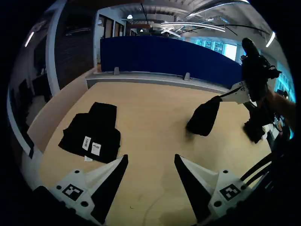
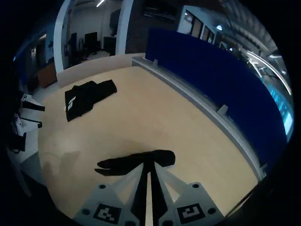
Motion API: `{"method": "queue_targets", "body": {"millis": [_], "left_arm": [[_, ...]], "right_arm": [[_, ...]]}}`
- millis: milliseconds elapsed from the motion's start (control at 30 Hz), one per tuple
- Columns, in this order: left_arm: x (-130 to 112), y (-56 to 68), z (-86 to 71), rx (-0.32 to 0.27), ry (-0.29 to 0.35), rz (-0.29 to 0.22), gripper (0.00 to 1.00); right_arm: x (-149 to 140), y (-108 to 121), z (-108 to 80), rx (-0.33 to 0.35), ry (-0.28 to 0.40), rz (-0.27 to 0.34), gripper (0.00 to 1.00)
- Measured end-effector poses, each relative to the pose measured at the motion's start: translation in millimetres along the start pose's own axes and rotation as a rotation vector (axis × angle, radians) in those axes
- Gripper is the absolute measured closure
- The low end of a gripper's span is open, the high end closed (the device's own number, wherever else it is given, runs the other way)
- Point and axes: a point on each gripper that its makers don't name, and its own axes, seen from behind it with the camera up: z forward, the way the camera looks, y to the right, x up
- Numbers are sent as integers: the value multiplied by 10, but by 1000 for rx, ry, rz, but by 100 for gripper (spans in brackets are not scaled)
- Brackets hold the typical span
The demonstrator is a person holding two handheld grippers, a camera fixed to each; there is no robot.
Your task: Fold towel
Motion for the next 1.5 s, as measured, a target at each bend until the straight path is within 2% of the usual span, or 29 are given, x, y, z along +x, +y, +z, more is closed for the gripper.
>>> {"method": "queue_targets", "body": {"millis": [300, 800, 1000, 1300, 1500], "left_arm": [[66, 55, -14, -14, 12, 3, 9], [119, 146, 48, -35, 11, 15, 9], [150, 208, 109, -46, 9, 22, 9], [193, 359, 193, -64, 0, 49, 9], [183, 443, 238, -70, -11, 50, 9]], "right_arm": [[185, 152, -148, -32, 31, 6, 95], [126, 477, -353, -77, 48, 65, 95], [-22, 714, -519, -105, 44, 100, 95], [-405, 1127, -856, -161, 14, 127, 95], [-676, 1414, -1094, -197, 7, 166, 95]]}}
